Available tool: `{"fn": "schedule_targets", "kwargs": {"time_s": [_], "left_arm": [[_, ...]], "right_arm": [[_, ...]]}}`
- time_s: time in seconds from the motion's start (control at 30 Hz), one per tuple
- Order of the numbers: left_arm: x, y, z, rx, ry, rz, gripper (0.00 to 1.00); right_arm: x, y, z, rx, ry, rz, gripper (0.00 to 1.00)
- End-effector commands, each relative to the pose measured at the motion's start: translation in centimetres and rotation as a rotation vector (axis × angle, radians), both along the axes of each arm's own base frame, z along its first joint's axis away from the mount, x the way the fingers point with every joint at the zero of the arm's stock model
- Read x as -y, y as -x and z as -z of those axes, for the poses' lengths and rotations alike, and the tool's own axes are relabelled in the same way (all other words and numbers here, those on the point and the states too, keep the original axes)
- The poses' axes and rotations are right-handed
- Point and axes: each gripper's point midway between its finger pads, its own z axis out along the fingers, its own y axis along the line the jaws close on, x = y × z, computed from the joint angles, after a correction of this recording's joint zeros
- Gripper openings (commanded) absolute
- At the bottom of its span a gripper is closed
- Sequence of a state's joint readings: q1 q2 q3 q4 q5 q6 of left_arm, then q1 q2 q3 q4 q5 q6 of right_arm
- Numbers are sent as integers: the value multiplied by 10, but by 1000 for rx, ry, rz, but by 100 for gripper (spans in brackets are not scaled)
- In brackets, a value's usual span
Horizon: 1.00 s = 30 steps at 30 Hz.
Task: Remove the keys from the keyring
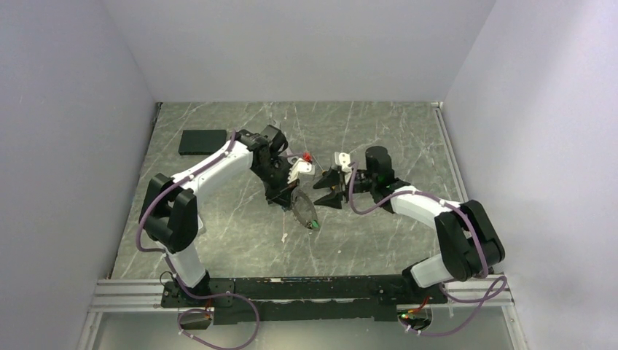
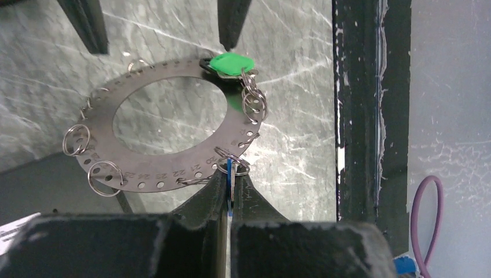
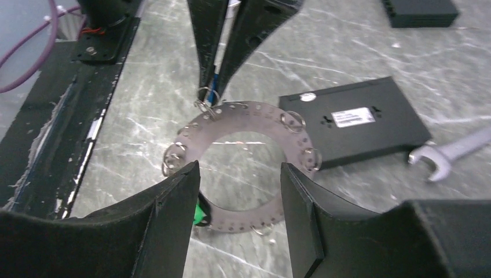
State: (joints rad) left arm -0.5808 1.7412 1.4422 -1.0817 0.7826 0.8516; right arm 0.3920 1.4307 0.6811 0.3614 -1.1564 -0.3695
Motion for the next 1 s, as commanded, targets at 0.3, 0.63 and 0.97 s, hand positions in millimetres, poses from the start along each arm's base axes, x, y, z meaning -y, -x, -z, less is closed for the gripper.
{"fn": "schedule_targets", "kwargs": {"time_s": [0.3,0.63,0.97], "left_arm": [[-16,-2,-21,111,57,0,0],[-28,0,-9,134,2,-1,0],[-29,-8,-9,144,42,-28,0]], "right_arm": [[-42,14,-1,-24,-89,-127,51],[-61,14,-1,-45,-176,-138,46],[-73,16,9,-69,-212,-169,42]]}}
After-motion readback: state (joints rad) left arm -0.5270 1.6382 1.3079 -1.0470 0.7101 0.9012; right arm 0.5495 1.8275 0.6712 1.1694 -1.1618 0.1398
